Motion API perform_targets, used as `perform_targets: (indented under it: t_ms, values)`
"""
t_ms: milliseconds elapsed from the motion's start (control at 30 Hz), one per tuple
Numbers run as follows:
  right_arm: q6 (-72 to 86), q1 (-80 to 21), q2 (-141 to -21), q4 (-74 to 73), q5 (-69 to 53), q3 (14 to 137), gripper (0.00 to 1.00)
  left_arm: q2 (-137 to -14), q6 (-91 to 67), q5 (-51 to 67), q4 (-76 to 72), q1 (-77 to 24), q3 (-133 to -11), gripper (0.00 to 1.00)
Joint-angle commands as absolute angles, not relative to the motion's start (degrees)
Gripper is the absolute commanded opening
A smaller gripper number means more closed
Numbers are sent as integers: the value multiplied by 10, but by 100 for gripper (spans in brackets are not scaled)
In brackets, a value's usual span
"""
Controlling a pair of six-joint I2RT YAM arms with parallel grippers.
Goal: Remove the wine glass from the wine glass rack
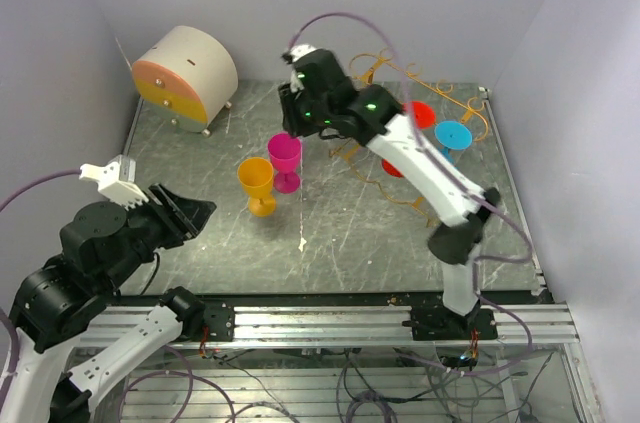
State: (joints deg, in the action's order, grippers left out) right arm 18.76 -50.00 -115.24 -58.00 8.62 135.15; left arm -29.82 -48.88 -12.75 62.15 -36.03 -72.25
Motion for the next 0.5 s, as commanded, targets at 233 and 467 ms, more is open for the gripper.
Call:
perform_targets:
  t_ms: [233, 467]
  values:
    - [198, -502, -741, -341, 226, 989, 48, -378, -501, 28, 283, -356, -609, 59]
    - [237, -502, -569, -282, 331, 842, 50, -475, -649, 128, -90, -358, -502, 59]
